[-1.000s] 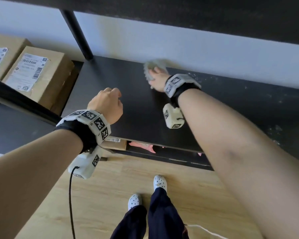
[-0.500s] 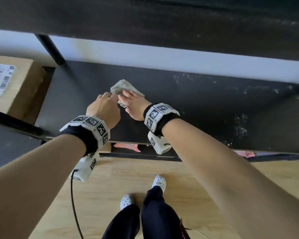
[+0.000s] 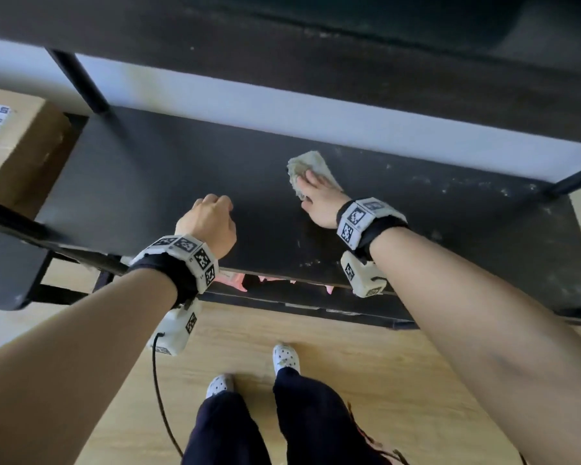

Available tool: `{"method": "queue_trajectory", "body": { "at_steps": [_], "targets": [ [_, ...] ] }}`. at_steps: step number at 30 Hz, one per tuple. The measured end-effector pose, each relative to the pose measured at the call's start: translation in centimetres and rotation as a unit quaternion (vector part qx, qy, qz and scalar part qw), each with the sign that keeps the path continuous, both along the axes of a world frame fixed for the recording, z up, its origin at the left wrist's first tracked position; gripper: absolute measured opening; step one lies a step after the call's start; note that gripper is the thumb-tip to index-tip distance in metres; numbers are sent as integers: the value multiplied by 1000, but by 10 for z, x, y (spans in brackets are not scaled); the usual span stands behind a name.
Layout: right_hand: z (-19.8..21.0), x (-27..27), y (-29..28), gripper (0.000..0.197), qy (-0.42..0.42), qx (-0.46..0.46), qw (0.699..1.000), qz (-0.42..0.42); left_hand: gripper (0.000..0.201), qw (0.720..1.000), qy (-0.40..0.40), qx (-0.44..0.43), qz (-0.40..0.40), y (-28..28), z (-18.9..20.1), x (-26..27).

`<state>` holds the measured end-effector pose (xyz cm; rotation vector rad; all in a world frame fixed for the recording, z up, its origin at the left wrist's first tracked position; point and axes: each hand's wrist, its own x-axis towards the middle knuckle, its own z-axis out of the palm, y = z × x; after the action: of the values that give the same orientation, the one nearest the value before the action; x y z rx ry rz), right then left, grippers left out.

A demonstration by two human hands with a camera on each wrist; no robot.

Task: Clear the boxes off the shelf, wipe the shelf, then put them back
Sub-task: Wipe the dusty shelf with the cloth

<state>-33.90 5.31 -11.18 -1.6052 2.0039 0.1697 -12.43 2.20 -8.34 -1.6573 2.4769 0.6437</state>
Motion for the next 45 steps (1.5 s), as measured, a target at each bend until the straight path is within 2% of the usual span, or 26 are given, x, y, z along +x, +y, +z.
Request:
{"method": "queue_trajectory", "body": {
  "at_steps": [3,6,8,11,15,18,20,22,24,27,31,34,38,41,45],
  "targets": [
    [0,48,5,60,-15,-21,993,117,35,1000,-2,-7,0,9,4,-8],
    [-1,75,-10,62,-25,10,988,150,38,1000,-4,-13,16,13,5,-12],
    [-2,69,-25,62,-42,-10,988,147,37,1000,-7,-16,20,17,4,-13],
    [-13,32,-46,60,-56,-52,993,93,34,1000,-10,-28,5,23,-1,-15],
    [-27,-34,-61,63,-14,-62,998,19,33,1000,-19,-24,2,28,-5,-15],
    [-25,-69,-52,61,11,-58,998,-33,32,999,-21,-26,6,26,-3,-12],
    [-20,-66,-37,62,19,-70,996,-48,32,999,-21,-25,7,24,-1,-11],
    [-15,-36,-22,64,23,-91,996,0,33,999,-22,-24,10,23,1,-14],
    [-11,6,-11,66,-1,-80,993,84,34,999,-20,-18,16,25,1,-23],
    [-8,41,-16,65,-43,-47,992,108,35,1000,-12,-15,17,30,0,-37],
    [-14,-2,-35,58,-53,-64,994,75,35,1000,-10,-19,5,32,-1,-44],
    [-20,-58,-37,60,-7,-63,998,15,34,1000,-16,-20,4,33,-2,-42],
    [1,-107,-14,58,27,-26,998,-49,33,1000,-18,-22,-3,32,-1,-43],
    [4,-102,8,63,39,7,998,-57,33,999,-29,-27,-30,30,2,-49],
    [-5,-62,16,64,7,15,1000,-4,33,994,-58,-41,-83,28,3,-67]
  ]
}}
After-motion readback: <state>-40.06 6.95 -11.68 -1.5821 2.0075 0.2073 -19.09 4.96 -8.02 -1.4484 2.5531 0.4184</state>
